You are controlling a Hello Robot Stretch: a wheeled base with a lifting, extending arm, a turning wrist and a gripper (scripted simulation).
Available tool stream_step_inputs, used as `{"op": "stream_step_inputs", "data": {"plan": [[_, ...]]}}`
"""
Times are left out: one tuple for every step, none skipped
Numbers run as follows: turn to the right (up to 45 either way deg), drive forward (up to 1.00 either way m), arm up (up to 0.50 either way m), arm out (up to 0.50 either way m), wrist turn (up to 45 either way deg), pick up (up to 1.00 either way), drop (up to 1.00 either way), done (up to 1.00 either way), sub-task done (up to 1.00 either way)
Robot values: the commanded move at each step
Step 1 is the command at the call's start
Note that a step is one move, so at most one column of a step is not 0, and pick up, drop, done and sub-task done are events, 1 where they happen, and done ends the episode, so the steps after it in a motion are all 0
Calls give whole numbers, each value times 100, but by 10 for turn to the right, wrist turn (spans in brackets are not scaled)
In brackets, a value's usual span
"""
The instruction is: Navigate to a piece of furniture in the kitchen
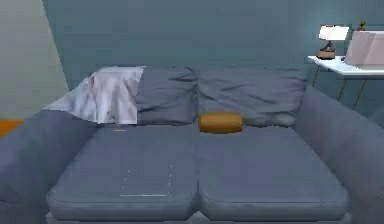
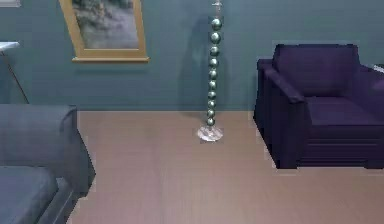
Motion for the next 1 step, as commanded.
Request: {"op": "stream_step_inputs", "data": {"plan": [[-450, 0, 0, 0, 0, 0, 0, 0, 0]]}}
